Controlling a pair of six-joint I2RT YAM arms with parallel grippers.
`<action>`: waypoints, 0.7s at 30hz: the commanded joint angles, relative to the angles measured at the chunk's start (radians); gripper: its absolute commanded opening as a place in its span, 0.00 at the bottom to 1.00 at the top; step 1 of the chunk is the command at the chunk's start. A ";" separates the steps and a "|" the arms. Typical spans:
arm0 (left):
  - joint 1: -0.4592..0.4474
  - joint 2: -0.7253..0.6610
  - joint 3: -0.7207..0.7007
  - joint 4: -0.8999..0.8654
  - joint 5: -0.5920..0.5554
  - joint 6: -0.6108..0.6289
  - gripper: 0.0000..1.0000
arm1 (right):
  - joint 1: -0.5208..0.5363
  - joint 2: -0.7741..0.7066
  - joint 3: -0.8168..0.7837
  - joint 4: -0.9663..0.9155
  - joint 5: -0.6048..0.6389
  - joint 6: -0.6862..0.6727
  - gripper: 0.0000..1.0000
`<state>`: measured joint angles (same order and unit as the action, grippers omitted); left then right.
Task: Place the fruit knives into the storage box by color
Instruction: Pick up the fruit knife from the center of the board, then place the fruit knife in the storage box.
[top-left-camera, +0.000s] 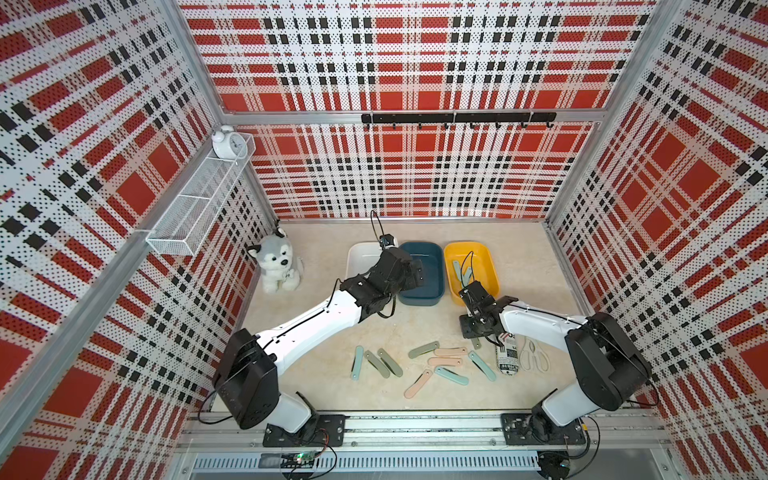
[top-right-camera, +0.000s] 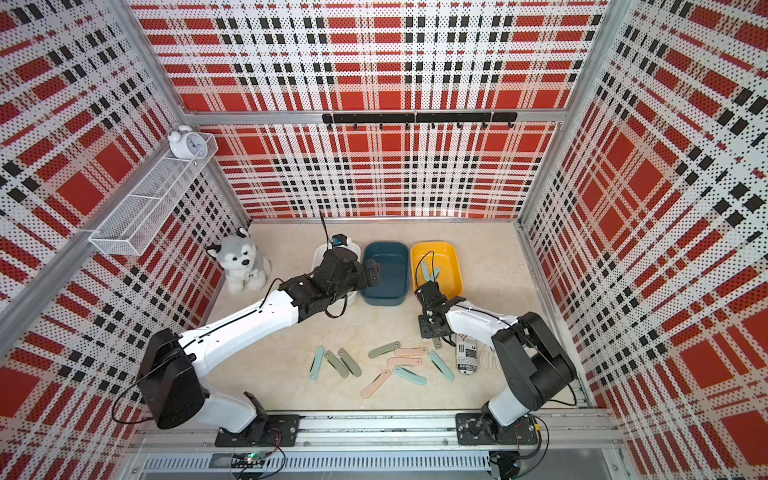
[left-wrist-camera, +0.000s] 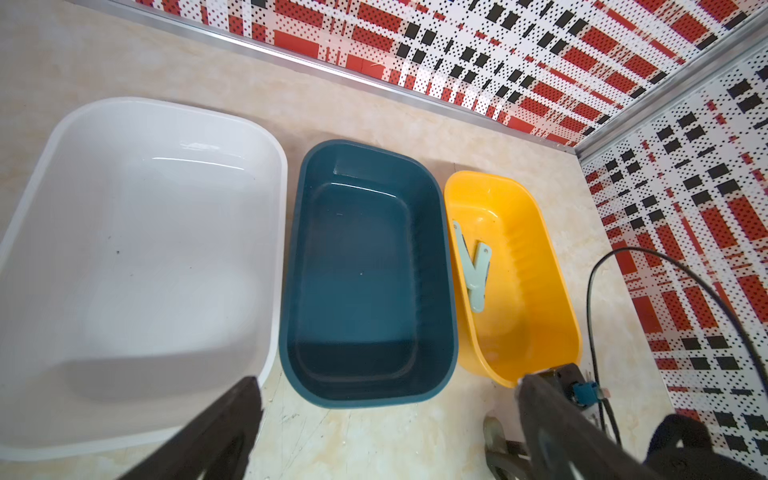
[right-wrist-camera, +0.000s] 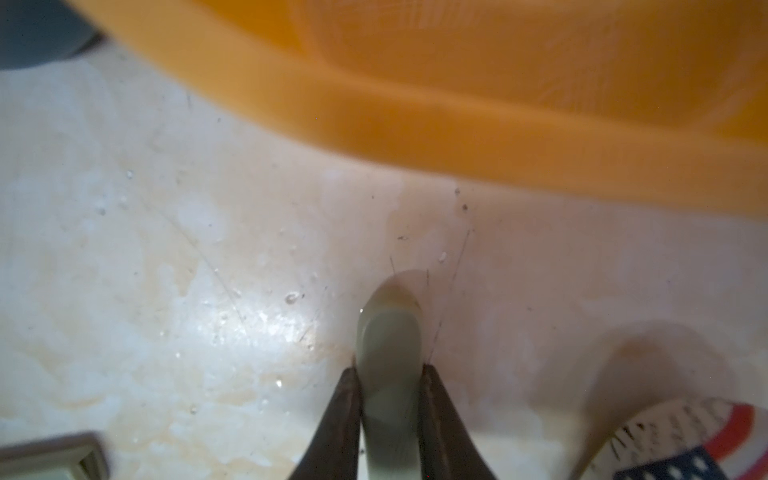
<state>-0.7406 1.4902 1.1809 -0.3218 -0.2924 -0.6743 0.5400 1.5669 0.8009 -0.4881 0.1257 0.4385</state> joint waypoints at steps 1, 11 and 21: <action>0.007 -0.030 -0.003 0.007 -0.012 0.015 0.98 | -0.011 -0.008 -0.001 -0.041 0.029 0.004 0.21; 0.007 -0.043 -0.007 0.008 0.000 0.018 0.99 | 0.086 -0.051 0.277 -0.199 0.037 0.025 0.21; 0.052 -0.113 -0.078 -0.002 -0.001 0.018 0.98 | 0.089 0.232 0.684 -0.103 0.032 -0.026 0.21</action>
<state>-0.7116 1.4048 1.1233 -0.3229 -0.2924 -0.6689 0.6277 1.7180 1.4193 -0.6113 0.1513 0.4355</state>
